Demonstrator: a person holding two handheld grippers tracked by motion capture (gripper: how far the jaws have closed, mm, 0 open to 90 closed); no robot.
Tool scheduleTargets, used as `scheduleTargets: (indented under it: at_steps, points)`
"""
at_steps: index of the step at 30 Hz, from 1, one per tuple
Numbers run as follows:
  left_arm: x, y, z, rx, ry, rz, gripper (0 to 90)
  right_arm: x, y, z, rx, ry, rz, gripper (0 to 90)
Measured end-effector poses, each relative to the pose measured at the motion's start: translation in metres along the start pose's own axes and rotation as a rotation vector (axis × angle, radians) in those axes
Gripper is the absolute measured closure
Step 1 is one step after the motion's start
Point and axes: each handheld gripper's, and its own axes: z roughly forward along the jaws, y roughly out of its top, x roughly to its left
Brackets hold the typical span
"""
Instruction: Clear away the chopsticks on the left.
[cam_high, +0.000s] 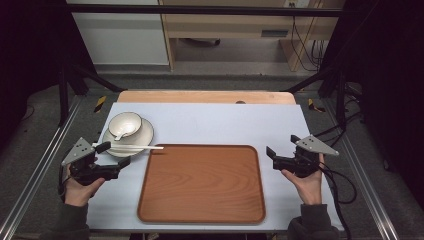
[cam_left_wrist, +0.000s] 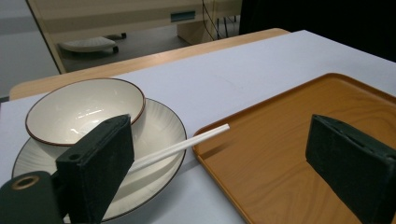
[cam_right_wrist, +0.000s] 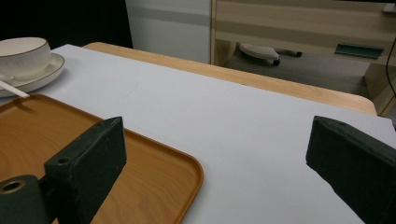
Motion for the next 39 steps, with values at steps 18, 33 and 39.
scheduleTargets:
  at_steps: [18, 33, 39]
  points:
    - [0.043, -0.022, -0.012, 0.217, -0.004, 0.131, 20.5, 0.01, 0.002, 0.004, 0.024, 0.006, -0.02, 5.8]
    - [0.074, -0.015, 0.042, 0.355, 0.07, 0.25, 46.5, 0.014, 0.002, 0.007, 0.04, 0.001, -0.039, 7.0]
    - [0.074, -0.02, 0.054, 0.371, 0.084, 0.272, 54.8, 0.014, 0.001, 0.008, 0.042, 0.003, -0.04, 7.1]
